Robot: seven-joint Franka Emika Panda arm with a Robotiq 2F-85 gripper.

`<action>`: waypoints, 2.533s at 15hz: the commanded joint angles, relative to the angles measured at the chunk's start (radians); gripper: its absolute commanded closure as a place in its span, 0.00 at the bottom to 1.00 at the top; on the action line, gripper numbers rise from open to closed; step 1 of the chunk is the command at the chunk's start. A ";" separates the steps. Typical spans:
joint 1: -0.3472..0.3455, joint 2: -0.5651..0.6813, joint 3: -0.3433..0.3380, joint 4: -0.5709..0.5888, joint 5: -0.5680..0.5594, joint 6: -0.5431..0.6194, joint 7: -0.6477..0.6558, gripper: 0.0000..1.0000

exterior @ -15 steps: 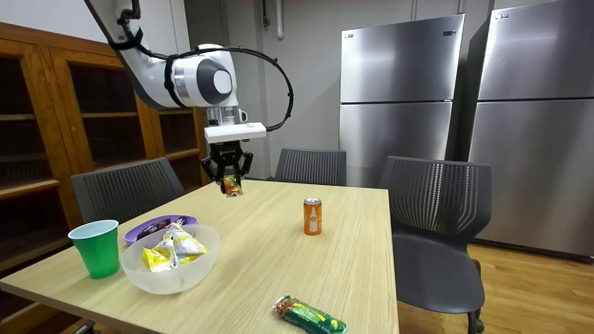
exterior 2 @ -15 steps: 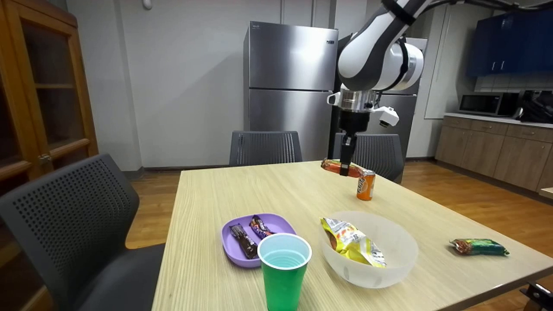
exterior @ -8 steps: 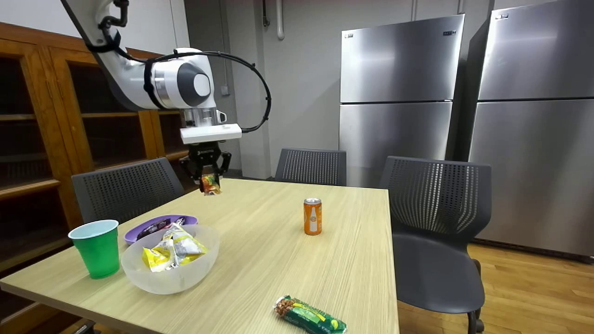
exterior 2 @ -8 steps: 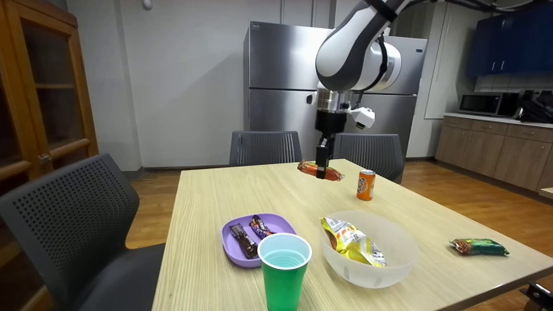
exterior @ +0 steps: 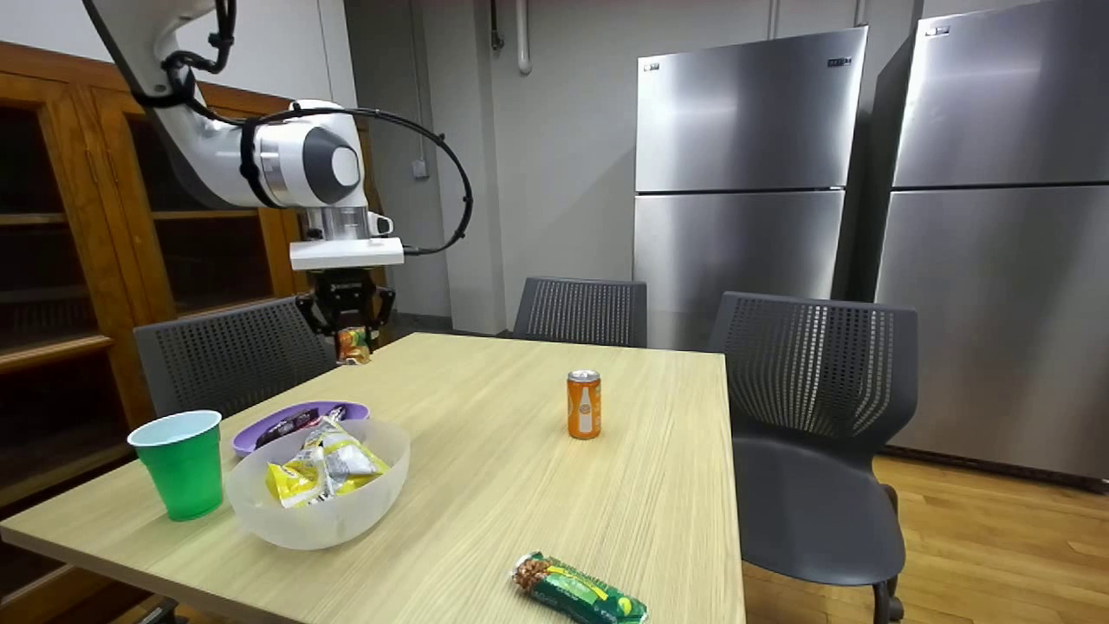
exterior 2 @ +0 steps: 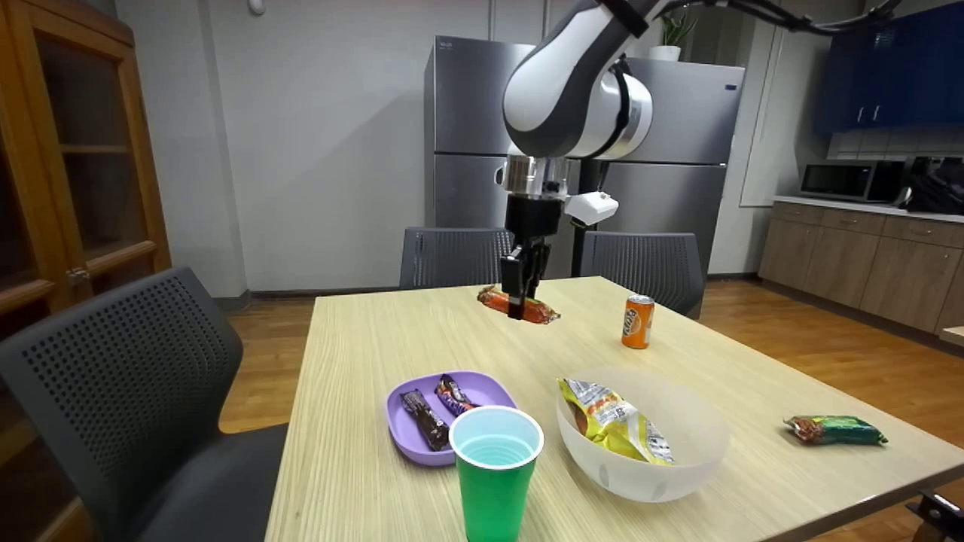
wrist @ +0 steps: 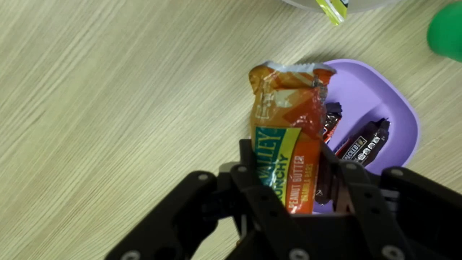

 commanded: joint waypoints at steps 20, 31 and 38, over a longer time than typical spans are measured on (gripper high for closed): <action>0.087 0.271 0.004 0.209 0.053 -0.076 0.503 0.82; 0.075 0.222 0.000 0.174 0.042 -0.079 0.493 0.00; 0.047 0.104 0.006 0.106 0.050 -0.104 0.456 0.00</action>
